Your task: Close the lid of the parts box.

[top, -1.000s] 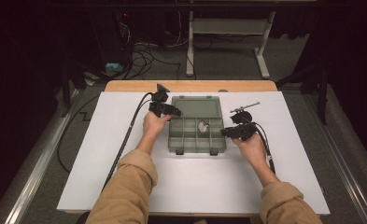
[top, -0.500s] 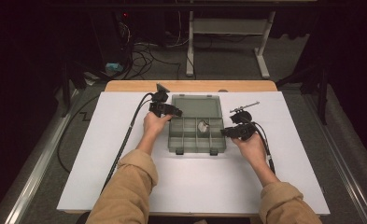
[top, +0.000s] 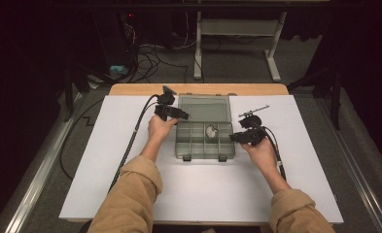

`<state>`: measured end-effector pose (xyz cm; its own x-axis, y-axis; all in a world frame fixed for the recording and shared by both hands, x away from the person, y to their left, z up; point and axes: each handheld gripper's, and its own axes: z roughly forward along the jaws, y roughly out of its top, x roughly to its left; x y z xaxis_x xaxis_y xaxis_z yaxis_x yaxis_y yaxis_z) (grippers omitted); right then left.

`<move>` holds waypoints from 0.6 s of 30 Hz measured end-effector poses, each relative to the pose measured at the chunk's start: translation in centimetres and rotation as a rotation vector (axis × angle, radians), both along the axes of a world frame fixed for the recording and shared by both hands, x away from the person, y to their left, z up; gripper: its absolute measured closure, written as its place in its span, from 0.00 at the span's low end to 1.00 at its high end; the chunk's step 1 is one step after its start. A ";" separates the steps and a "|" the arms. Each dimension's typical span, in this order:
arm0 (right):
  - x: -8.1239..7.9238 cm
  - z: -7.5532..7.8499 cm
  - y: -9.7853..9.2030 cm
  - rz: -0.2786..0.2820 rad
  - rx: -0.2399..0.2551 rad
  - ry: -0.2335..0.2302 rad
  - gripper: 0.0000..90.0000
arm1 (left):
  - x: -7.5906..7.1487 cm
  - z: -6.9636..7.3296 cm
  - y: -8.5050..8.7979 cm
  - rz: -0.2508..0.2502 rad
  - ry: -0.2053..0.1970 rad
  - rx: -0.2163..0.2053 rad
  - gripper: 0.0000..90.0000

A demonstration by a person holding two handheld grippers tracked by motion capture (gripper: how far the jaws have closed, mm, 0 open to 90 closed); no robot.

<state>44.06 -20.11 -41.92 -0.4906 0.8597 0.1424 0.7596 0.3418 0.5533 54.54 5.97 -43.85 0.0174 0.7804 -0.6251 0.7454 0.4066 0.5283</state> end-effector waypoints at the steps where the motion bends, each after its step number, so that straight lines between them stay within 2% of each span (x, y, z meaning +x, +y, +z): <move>1: 0.0 0.0 0.0 0.000 0.001 0.001 0.82 | -0.2 0.1 0.1 -0.021 0.008 0.019 0.54; 2: 0.0 0.0 0.0 0.000 0.004 0.004 0.82 | -0.3 0.2 0.2 -0.029 0.002 0.028 0.54; 3: 0.1 0.0 -0.1 0.001 0.003 0.005 0.82 | -0.4 0.3 0.4 -0.073 -0.002 0.041 0.54; 5: 0.1 0.0 -0.1 0.000 0.002 0.007 0.82 | -0.5 0.5 0.1 -0.030 -0.008 0.033 0.55; 11: 0.1 0.0 0.0 -0.001 0.001 0.011 0.82 | -0.8 1.0 0.1 -0.040 -0.031 0.048 0.56; 17: 0.1 0.1 0.0 -0.005 0.001 0.016 0.82 | -1.5 1.5 -0.1 -0.061 -0.065 0.091 0.57; 18: 0.1 0.1 0.0 -0.006 0.000 0.017 0.82 | -1.5 1.6 -0.3 -0.042 -0.082 0.083 0.57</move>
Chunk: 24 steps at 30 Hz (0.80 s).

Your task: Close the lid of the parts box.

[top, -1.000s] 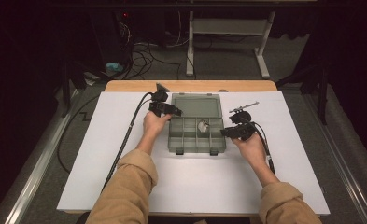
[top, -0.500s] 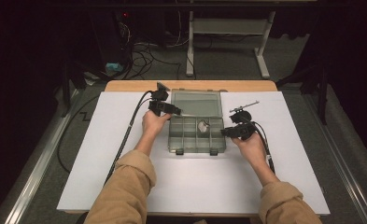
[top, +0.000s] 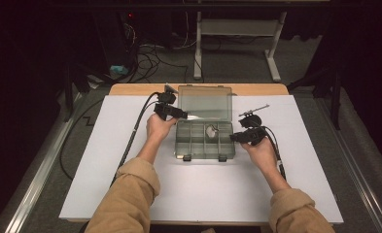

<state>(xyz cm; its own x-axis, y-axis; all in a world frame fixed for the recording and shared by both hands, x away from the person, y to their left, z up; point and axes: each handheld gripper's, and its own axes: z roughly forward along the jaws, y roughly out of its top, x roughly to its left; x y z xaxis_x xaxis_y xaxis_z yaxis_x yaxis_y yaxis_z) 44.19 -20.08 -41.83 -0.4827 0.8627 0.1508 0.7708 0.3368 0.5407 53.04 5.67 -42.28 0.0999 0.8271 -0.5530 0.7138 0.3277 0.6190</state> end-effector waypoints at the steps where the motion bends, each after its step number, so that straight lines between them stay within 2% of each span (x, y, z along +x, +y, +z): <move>1: 0.0 0.0 0.0 -0.001 0.000 0.000 0.82 | -0.2 0.1 0.1 -0.021 0.005 0.021 0.57; 10: 0.0 0.0 0.1 -0.004 -0.007 -0.002 0.82 | -1.1 0.6 0.0 -0.038 -0.037 0.076 0.61; 24: -0.1 0.0 0.2 -0.004 -0.011 -0.004 0.83 | -1.8 0.9 0.0 -0.033 -0.071 0.087 0.66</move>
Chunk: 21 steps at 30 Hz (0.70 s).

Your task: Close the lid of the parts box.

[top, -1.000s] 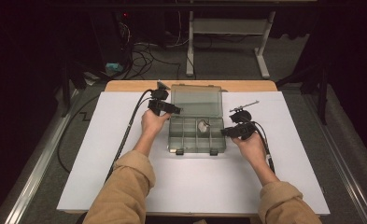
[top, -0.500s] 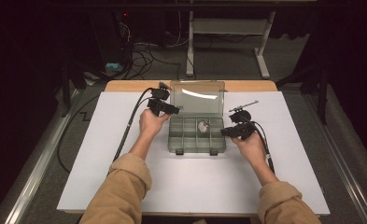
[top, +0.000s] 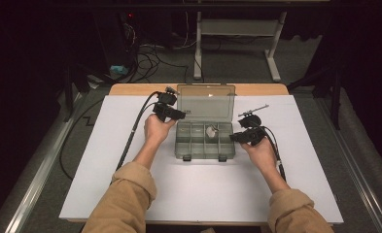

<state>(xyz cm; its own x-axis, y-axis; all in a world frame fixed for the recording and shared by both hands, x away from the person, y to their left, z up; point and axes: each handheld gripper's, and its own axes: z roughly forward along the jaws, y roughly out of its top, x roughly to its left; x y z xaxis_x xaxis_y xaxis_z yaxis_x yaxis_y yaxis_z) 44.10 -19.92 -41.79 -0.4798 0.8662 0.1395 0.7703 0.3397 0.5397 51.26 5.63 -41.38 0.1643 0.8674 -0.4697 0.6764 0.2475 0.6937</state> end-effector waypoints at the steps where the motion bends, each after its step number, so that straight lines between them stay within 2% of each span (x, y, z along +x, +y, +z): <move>1: 0.0 0.0 0.0 0.000 -0.001 -0.001 0.83 | 0.0 0.0 0.0 0.002 -0.003 -0.003 0.67; 4: 0.0 0.0 0.0 0.002 0.000 -0.002 0.83 | -0.1 0.0 0.1 0.001 -0.006 -0.006 0.68; 5: 0.0 0.0 0.0 0.002 0.000 -0.002 0.83 | -0.2 0.0 0.2 -0.019 -0.013 -0.007 0.68; 7: 0.0 0.0 0.0 0.000 0.002 0.000 0.83 | -0.2 0.1 0.0 0.009 -0.014 -0.009 0.69; 16: 0.0 0.0 0.0 0.000 -0.003 -0.002 0.83 | -0.8 0.1 0.1 0.004 -0.036 -0.009 0.70; 17: 0.0 0.0 0.0 0.000 -0.003 -0.002 0.83 | -0.6 0.1 -0.8 0.101 -0.084 -0.117 0.70; 18: 0.0 0.0 0.0 0.000 -0.003 -0.003 0.83 | -1.0 0.1 0.2 0.000 -0.042 -0.010 0.70; 21: 0.0 0.0 0.1 0.001 -0.004 -0.004 0.83 | -1.2 0.1 0.4 -0.001 -0.048 -0.019 0.71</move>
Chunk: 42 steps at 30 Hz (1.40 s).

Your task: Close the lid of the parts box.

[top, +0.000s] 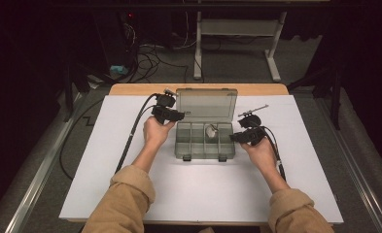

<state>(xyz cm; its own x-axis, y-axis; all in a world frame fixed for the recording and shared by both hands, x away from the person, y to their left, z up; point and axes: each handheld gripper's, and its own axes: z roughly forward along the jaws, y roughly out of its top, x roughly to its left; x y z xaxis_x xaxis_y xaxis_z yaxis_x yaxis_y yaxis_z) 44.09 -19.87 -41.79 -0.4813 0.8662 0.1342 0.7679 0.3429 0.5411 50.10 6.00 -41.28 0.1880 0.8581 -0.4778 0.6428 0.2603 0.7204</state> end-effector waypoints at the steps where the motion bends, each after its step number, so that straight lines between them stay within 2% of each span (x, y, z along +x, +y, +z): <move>1: 0.0 0.0 0.0 0.000 0.000 -0.001 0.83 | 0.0 0.0 0.0 0.001 -0.002 -0.003 0.71; 9: 0.0 0.0 0.1 -0.001 -0.002 -0.003 0.83 | -0.5 0.1 0.4 -0.013 -0.012 -0.034 0.71; 12: 0.0 0.0 0.1 -0.001 -0.003 -0.003 0.83 | -0.7 0.1 0.4 -0.016 -0.021 -0.022 0.71; 21: 0.0 0.0 0.1 0.001 -0.002 -0.006 0.83 | -1.3 0.2 0.5 -0.019 -0.034 -0.035 0.71; 32: -0.1 0.0 0.2 0.003 -0.016 -0.013 0.83 | -2.4 0.9 1.0 -0.022 -0.055 -0.071 0.73; 42: -0.2 0.0 0.2 0.008 -0.024 -0.018 0.83 | -3.4 1.5 1.3 -0.042 -0.078 -0.075 0.73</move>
<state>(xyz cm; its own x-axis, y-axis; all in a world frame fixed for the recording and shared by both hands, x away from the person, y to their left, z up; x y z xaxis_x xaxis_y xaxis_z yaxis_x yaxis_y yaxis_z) 43.88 -19.65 -41.80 -0.4900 0.8653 0.1051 0.7554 0.3614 0.5465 46.72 7.29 -39.81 0.2622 0.8113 -0.5225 0.5967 0.2892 0.7485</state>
